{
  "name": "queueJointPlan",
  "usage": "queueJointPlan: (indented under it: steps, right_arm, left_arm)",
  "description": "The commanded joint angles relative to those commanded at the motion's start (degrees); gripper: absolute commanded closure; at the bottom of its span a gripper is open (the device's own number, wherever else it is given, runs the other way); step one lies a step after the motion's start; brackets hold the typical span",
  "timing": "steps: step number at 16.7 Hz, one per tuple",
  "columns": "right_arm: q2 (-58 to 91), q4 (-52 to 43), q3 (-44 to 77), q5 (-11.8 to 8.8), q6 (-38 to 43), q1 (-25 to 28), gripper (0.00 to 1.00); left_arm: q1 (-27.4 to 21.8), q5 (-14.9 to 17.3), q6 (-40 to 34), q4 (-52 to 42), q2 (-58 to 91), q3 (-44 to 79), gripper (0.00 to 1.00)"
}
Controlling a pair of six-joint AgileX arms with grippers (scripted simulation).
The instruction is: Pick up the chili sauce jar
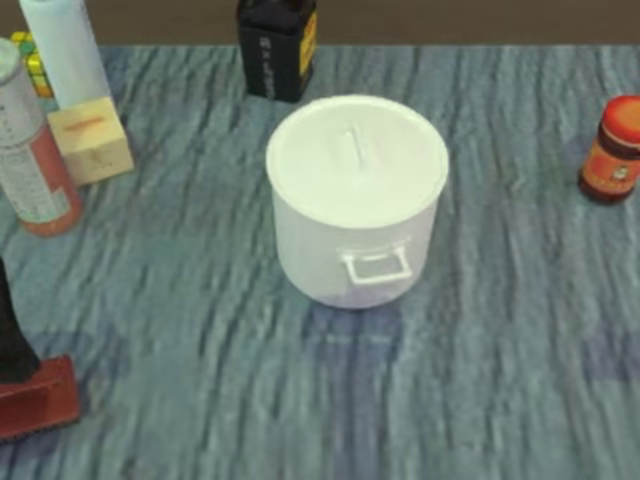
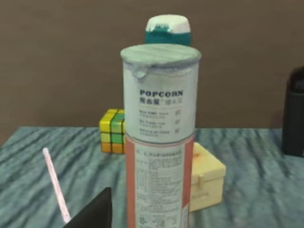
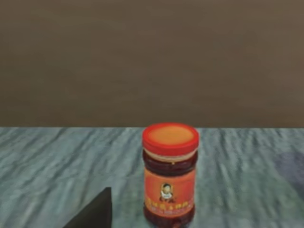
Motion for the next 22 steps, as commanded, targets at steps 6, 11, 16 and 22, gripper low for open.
queueJointPlan:
  steps: [6, 11, 16, 22]
  right_arm:
    - [5.08, -4.05, 2.45, -0.15, -1.14, 0.40, 0.00]
    - [19.94, -14.01, 14.29, 0.22, -5.43, 0.61, 0.00]
    - [40.66, -26.47, 34.62, 0.87, -11.37, 0.22, 0.00]
    - [70.45, -43.42, 65.22, 1.01, -19.01, -0.38, 0.00]
  left_arm:
    - [0.00, 0.00, 0.00, 0.00, 0.00, 0.00, 0.00]
    - [0.00, 0.00, 0.00, 0.00, 0.00, 0.00, 0.00]
    - [0.00, 0.00, 0.00, 0.00, 0.00, 0.00, 0.00]
    - [0.00, 0.00, 0.00, 0.00, 0.00, 0.00, 0.00]
